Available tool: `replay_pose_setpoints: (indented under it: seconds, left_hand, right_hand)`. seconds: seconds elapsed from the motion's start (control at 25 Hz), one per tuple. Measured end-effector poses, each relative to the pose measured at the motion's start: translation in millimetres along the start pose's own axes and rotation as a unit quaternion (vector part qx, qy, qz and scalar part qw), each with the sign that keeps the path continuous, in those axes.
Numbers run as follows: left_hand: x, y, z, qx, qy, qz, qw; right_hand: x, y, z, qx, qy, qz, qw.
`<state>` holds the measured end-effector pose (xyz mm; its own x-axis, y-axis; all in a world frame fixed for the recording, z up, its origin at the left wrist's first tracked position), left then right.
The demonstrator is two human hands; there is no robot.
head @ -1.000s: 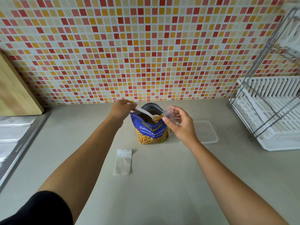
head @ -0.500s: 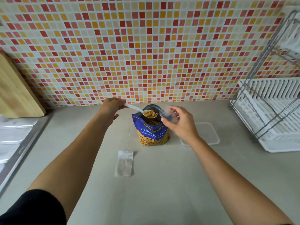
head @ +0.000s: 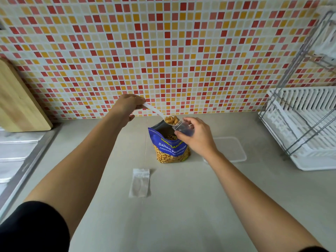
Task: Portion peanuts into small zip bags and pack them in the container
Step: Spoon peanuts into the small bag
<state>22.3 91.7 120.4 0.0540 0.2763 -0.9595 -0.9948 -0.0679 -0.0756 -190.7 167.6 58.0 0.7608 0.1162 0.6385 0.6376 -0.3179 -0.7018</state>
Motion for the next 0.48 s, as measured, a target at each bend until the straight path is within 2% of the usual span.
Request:
replay_pose_setpoints:
  seconds: [0.12,0.2,0.36,0.48]
  left_hand:
    - [-16.8,14.7,9.2,0.013,0.051,-0.064,0.997]
    - [-34.0,29.1,19.3,0.034,0.124,-0.138,0.982]
    - [-64.8,57.8,43.5,0.087,0.296,-0.316,0.897]
    - [-78.8,60.8,51.8,0.075,0.361,-0.374,0.851]
  right_hand:
    - [2.7,2.2,-0.8,-0.003,0.002,-0.016,1.000]
    - [4.0,3.6,-1.0,-0.009,0.013,-0.037,0.999]
    - [6.3,3.6,0.3,-0.018,0.035,-0.090,0.995]
    - [7.5,3.4,1.6,-0.027,0.037,-0.093,0.995]
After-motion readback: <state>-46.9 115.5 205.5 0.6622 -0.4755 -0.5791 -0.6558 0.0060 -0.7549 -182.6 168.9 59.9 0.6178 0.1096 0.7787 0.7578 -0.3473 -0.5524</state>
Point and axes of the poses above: each hand's wrist, its own z-axis away from the middle knuckle, its own y-axis out of the palm, x = y × z, the point moved 5 cm from there along -z, towards the middle knuckle, and after that the axes turned 9 degrees about z, right-handed, at the moved point
